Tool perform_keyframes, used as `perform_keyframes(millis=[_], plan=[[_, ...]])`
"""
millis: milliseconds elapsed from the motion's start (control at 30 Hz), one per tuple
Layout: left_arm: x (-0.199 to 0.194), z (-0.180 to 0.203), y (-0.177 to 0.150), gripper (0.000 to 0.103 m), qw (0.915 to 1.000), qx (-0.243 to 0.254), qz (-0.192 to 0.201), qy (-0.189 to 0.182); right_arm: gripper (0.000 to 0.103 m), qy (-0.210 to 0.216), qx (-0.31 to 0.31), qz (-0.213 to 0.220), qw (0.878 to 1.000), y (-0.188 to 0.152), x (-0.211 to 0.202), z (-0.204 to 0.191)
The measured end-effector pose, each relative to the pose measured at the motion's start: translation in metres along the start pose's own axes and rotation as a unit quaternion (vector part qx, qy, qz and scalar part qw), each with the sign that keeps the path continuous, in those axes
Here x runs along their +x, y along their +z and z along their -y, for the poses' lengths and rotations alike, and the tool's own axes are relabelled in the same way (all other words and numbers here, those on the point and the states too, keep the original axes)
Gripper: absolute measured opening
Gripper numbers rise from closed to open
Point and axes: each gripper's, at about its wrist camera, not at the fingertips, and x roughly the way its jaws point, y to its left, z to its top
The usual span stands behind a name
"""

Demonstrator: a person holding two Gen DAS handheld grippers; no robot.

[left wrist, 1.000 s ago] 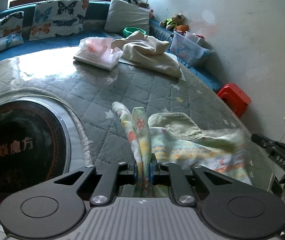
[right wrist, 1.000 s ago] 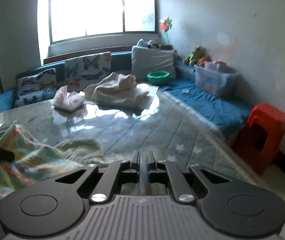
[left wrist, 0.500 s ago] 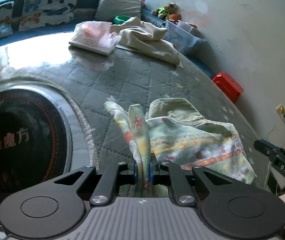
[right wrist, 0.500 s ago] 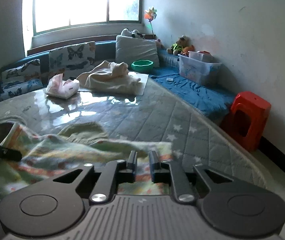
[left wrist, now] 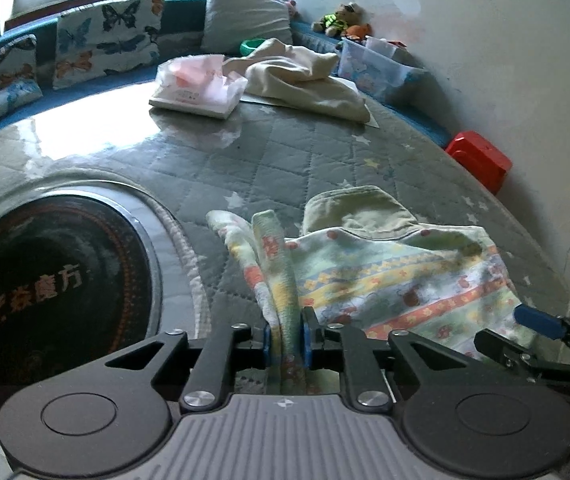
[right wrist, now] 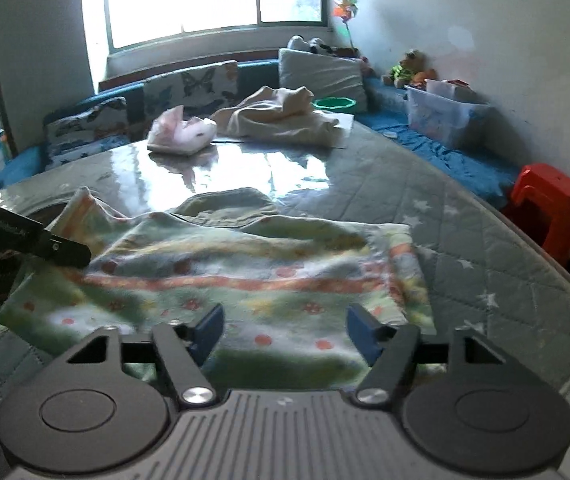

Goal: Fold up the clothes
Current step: 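Lower the folded edge onto the shirt and open both grippers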

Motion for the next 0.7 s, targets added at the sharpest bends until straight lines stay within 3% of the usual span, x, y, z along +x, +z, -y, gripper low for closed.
perform_keyframes(millis=[367, 600, 700], plan=[[0.002, -0.009, -0.009, 0.030, 0.9964, -0.044, 0.005, 0.072, 0.087, 0.067, -0.036, -0.011, 0.997, -0.008, 0.020, 0.011], [0.002, -0.005, -0.015, 0.038, 0.9950, -0.033, 0.001, 0.094, 0.102, 0.071, -0.038, -0.003, 0.997, -0.015, 0.019, 0.011], [0.002, -0.005, -0.018, 0.041, 0.9949, -0.031, 0.001, 0.096, 0.103, 0.069, -0.040, 0.000, 0.997, -0.017, 0.019, 0.009]])
